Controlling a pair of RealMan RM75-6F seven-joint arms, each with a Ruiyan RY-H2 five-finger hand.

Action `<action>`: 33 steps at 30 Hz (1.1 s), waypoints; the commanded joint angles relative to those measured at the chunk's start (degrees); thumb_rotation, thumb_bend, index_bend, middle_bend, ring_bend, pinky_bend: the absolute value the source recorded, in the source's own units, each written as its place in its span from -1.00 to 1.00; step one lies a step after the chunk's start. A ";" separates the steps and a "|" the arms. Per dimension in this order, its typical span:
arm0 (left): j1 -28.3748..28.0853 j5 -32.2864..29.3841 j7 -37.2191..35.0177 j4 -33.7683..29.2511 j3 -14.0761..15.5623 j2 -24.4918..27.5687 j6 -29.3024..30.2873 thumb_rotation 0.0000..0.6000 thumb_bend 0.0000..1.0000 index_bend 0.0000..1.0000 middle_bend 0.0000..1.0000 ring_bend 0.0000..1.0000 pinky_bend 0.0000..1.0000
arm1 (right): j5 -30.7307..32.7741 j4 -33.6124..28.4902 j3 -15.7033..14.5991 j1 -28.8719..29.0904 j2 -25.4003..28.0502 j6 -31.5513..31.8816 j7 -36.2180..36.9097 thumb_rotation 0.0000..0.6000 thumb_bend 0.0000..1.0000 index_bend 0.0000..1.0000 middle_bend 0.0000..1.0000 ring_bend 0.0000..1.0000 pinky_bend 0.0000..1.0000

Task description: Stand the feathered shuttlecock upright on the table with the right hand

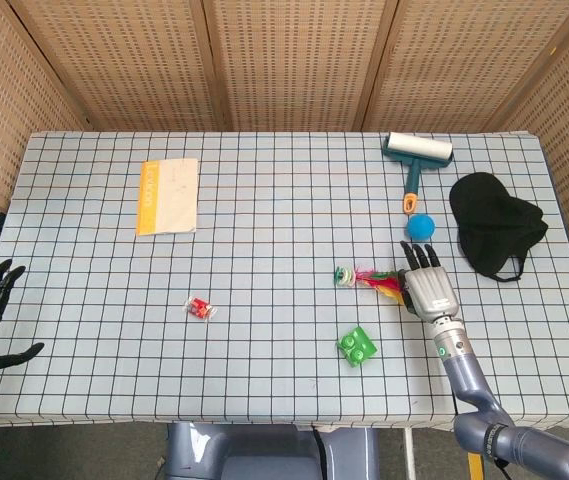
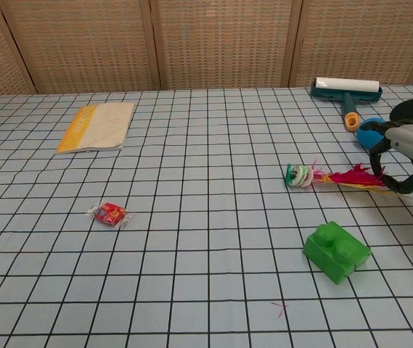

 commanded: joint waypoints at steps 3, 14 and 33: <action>0.10 0.26 -0.80 0.03 0.03 0.35 0.20 1.00 -1.00 -1.00 -1.00 -1.00 -1.00 | -3.46 -3.17 0.84 0.90 2.15 2.99 -0.56 1.00 0.33 0.62 -0.95 -1.00 -1.00; 0.53 1.03 -3.48 0.21 0.12 1.39 0.88 1.00 -1.00 -1.00 -1.00 -1.00 -1.00 | -4.40 -17.30 5.85 6.81 10.51 3.61 -15.31 1.00 0.32 0.62 -0.93 -1.00 -1.00; 0.83 1.68 -5.08 0.18 0.33 2.21 1.22 1.00 -1.00 -1.00 -1.00 -1.00 -1.00 | 0.56 -24.26 6.08 13.45 7.82 4.05 -29.45 1.00 0.31 0.62 -0.90 -1.00 -1.00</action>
